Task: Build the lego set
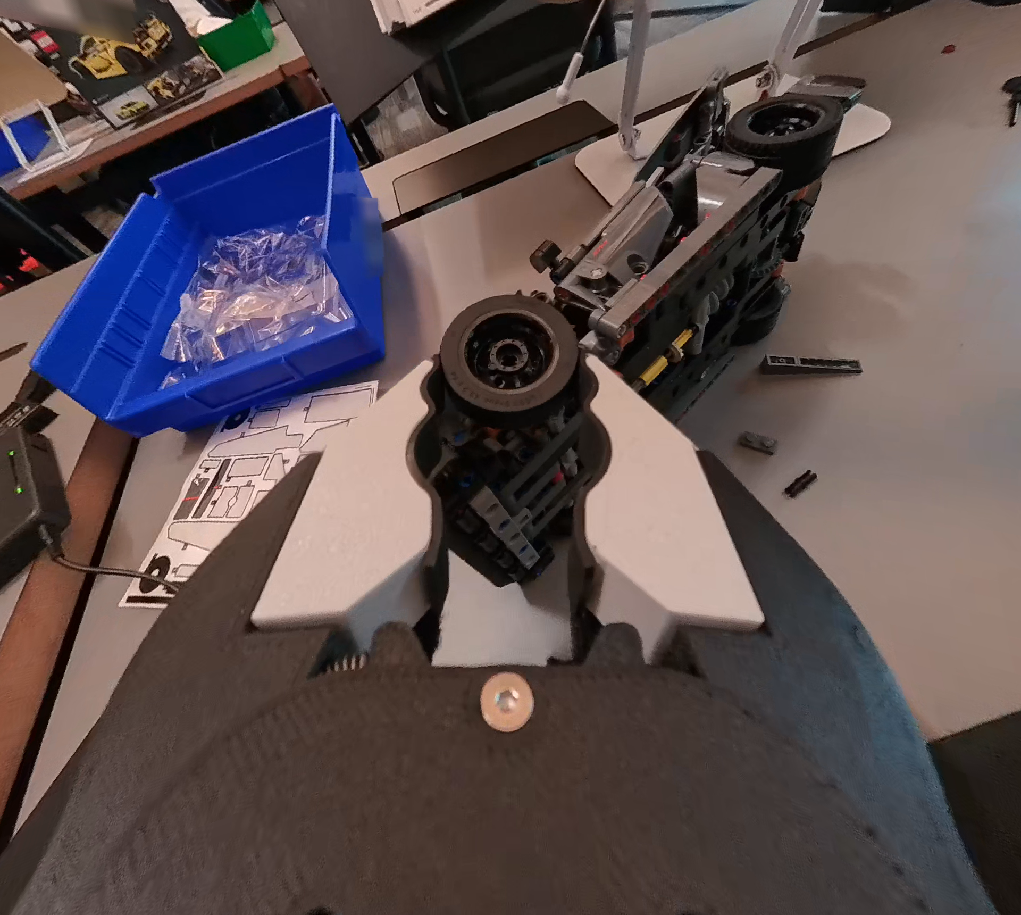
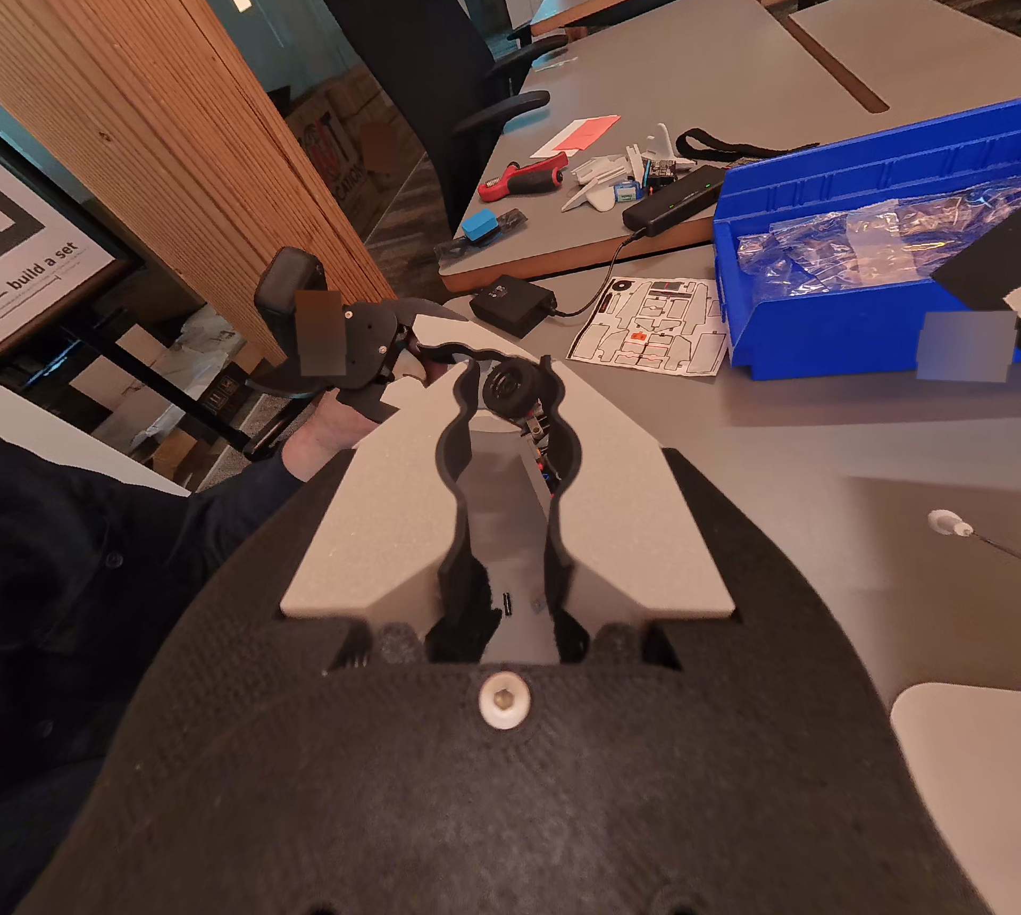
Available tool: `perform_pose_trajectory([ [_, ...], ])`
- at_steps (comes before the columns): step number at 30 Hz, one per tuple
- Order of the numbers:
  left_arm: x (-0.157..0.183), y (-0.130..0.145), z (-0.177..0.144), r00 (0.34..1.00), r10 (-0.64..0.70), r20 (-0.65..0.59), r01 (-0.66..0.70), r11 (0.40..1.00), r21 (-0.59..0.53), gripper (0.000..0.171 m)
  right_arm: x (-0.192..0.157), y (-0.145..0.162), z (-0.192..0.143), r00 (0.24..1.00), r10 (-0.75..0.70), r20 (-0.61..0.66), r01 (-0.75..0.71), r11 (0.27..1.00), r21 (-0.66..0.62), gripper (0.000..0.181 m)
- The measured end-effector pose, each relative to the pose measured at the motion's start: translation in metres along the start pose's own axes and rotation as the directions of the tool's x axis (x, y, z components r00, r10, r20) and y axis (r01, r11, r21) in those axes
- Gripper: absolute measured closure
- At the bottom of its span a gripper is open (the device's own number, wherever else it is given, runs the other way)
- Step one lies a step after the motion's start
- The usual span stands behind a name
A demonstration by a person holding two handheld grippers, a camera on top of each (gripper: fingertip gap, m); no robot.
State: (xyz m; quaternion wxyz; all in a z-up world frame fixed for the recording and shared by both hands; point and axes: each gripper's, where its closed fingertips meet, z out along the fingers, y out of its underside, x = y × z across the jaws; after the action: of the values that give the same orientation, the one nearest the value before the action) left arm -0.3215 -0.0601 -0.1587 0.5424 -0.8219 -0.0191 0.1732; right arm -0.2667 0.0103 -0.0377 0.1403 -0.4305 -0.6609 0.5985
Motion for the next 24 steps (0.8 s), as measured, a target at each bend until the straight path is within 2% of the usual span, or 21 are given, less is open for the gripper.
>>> perform_pose_trajectory([
  [4,0.001,0.000,0.000,1.000,-0.001,-0.010,0.001,1.000,0.005,0.127,-0.008,0.003,0.012,0.999,-0.054,0.003,0.054,0.998,-0.026,0.160],
  [7,-0.001,0.000,0.001,1.000,-0.003,0.001,0.003,1.000,0.007,0.127,-0.009,0.019,0.038,0.991,-0.128,-0.049,0.121,0.985,-0.124,0.161],
  [12,-0.003,0.003,0.002,0.999,0.022,0.035,-0.022,1.000,-0.004,0.127,-0.006,0.055,0.084,0.951,-0.284,-0.120,0.237,0.921,-0.308,0.159],
  [16,-0.003,0.003,0.002,0.999,0.026,0.035,-0.026,1.000,0.003,0.127,0.003,0.072,0.109,0.893,-0.411,-0.184,0.318,0.865,-0.388,0.166],
  [19,-0.003,0.003,0.002,0.998,0.042,0.045,-0.042,0.999,0.002,0.127,0.005,0.075,0.118,0.842,-0.495,-0.215,0.382,0.827,-0.412,0.171],
  [24,-0.003,0.002,0.002,0.999,0.037,0.035,-0.037,0.999,0.019,0.126,0.011,0.078,0.121,0.833,-0.493,-0.251,0.361,0.828,-0.429,0.175],
])
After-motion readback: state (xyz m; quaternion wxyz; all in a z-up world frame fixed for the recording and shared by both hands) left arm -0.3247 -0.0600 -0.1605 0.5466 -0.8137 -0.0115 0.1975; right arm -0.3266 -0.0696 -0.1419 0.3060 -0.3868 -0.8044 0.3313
